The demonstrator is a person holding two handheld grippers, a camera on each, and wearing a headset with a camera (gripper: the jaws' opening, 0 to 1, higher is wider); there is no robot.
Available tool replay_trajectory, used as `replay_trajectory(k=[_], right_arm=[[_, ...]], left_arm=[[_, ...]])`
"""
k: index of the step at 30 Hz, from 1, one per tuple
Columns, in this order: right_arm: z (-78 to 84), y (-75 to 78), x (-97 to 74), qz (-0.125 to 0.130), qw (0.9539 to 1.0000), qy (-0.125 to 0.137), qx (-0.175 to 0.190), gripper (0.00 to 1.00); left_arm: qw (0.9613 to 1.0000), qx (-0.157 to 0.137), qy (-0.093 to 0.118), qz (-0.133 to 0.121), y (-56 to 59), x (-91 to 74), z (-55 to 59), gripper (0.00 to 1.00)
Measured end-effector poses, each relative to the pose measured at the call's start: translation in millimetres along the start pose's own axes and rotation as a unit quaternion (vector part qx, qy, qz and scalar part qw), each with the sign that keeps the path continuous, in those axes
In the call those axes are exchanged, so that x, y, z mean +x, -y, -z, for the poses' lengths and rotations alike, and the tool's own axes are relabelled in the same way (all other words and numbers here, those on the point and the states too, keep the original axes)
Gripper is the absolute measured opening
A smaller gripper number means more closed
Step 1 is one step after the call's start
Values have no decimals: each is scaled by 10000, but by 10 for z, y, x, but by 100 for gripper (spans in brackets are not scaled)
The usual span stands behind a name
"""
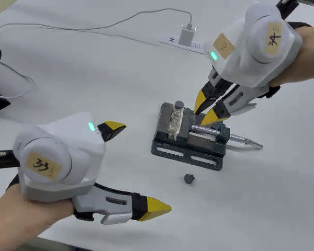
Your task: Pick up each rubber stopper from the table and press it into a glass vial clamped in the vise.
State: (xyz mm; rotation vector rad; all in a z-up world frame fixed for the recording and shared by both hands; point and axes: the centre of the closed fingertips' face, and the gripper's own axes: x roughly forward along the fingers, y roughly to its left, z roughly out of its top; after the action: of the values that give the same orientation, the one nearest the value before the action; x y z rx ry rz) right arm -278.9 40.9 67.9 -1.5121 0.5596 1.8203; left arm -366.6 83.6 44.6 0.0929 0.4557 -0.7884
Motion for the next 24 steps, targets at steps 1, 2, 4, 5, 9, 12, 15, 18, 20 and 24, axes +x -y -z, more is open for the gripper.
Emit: replay_trajectory(k=[1,2,4,5,9,12,15,18,20,24], right_arm=[[9,27,15,-12,10000,-4,-18,5],[13,49,26,-24,10000,-9,-21,5],[12,107,52,14,9999,-25,-168,5],[27,113,65,-7,9999,-36,-162,5],[24,197,121,9,9997,-37,-255,5],[37,247,180,-1,9995,-31,-326,5],[37,265,227,-23,9992,-43,-396,5],[49,291,272,-29,9990,-61,-444,5],[52,300,286,-30,9989,-77,-457,5],[59,300,302,-37,9990,-73,-446,5]], left_arm=[[10000,-11,-4,-7,-9,-4,9,99],[10000,-23,-1,-14,-16,-4,12,99],[10000,-49,-1,-33,-33,-5,22,99],[10000,-51,-7,-37,-38,-5,27,99],[10000,-80,-19,-53,-70,-4,40,99],[9999,-93,-30,-63,-81,-2,43,99],[9999,-115,-33,-76,-88,-2,48,99],[9998,-155,-41,-86,-90,1,62,99],[9998,-168,-43,-83,-87,4,69,99],[9997,-203,-43,-83,-84,6,82,99]])
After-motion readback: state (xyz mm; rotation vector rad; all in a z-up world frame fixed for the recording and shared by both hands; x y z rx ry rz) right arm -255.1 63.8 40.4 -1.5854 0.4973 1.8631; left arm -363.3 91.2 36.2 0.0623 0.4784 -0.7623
